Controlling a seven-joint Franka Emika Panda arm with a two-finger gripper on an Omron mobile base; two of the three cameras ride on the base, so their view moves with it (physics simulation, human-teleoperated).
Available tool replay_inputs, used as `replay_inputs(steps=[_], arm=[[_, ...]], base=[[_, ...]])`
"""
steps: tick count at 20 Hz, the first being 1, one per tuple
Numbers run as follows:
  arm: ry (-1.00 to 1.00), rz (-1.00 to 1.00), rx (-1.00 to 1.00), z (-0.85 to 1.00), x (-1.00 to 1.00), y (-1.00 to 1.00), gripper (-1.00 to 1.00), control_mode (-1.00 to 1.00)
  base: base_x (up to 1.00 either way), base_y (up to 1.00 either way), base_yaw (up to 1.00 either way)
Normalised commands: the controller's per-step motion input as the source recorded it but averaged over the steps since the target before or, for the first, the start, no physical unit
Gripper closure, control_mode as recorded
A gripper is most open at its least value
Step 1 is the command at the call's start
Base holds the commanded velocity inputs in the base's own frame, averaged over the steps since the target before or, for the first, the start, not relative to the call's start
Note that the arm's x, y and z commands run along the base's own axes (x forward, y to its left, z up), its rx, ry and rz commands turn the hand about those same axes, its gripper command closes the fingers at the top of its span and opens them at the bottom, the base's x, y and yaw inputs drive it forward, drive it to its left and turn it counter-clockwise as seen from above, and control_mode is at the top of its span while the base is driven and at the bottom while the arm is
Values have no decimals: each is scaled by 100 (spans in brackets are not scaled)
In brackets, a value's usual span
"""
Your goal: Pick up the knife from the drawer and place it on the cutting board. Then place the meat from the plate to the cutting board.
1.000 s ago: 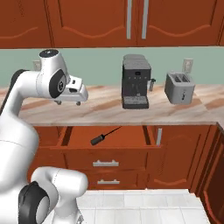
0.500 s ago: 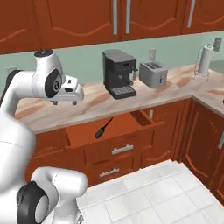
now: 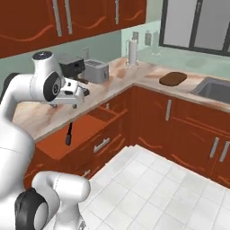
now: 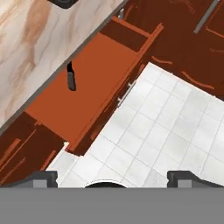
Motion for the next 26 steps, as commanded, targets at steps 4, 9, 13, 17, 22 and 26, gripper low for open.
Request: replay_inputs(steps=[4,9,13,17,22,26], arm=[[0,0,0,0,0,0,-100,100],[0,0,0,0,0,0,-100,100],[0,0,0,0,0,0,-100,100],[0,0,0,0,0,0,-100,100],[0,0,0,0,0,0,-100,100],[0,0,0,0,0,0,-100,100]], base=[[33,67,-74],[24,81,-54],[0,4,0],[-6,79,-15],[-40,66,-24],[-10,21,-16]])
